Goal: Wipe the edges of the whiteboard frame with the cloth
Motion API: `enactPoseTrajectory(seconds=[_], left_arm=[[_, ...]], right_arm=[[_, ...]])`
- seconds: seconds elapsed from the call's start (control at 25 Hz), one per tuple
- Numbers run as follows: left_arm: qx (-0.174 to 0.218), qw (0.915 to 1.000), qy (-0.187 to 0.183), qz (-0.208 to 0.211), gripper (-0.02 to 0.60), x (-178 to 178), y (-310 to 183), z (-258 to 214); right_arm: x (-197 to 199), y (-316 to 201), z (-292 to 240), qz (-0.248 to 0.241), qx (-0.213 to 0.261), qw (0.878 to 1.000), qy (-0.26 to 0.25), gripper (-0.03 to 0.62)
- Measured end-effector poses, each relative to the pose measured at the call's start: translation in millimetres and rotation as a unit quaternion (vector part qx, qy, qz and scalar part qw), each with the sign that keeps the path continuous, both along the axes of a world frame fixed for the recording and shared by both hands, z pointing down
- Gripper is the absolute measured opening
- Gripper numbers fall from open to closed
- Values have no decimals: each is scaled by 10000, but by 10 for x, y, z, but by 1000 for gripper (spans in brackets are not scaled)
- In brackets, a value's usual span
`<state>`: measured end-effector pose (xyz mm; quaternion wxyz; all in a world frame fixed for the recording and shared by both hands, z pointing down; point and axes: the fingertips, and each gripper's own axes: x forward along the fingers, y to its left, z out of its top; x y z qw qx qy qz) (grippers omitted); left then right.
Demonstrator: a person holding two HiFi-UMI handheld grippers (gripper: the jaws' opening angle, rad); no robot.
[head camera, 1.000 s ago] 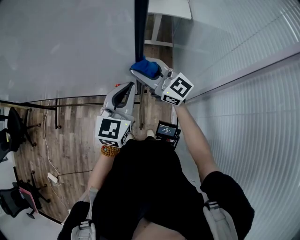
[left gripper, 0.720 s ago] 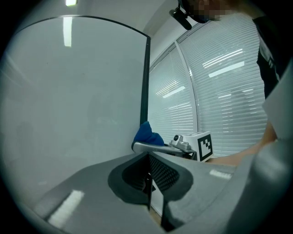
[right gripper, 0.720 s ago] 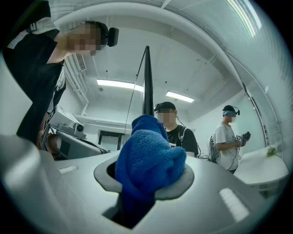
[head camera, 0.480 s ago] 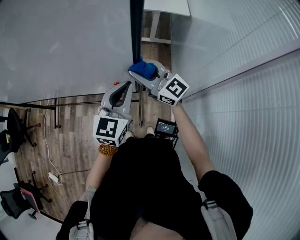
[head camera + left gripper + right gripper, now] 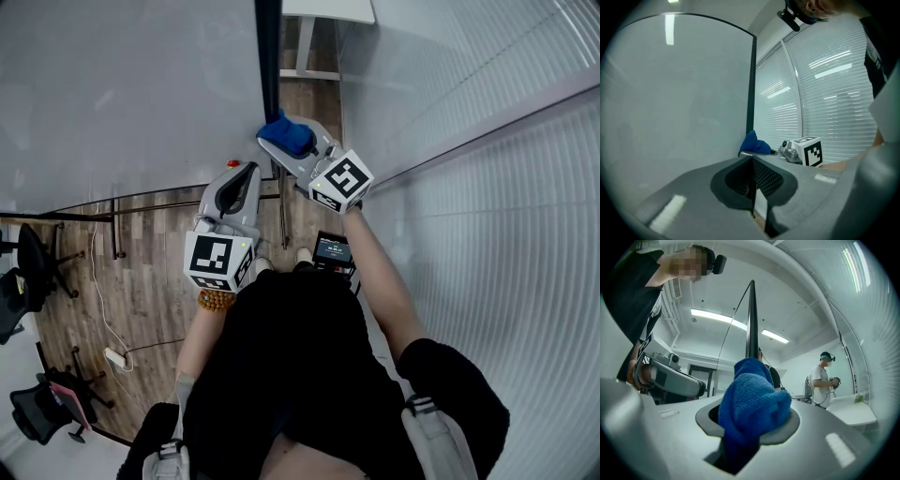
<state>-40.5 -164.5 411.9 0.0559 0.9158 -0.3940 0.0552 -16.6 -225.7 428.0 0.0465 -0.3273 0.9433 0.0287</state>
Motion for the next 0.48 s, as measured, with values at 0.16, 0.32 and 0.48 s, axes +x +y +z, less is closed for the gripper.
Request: enactPoseTrajectory(seconds=[0.16,0.32,0.48], left_arm=[[-11,10000,-25,-39,0,-70,-9,16],[-52,10000,-37,-7,0,-121,43,66],[-77,10000,-19,52,0,-114,81,97]], right_arm=[[18,-14,18,304,29,9994,139,156],[87,72,192,893,104,9951,421,129],[108,72,296,1331,63,9890,645,134]])
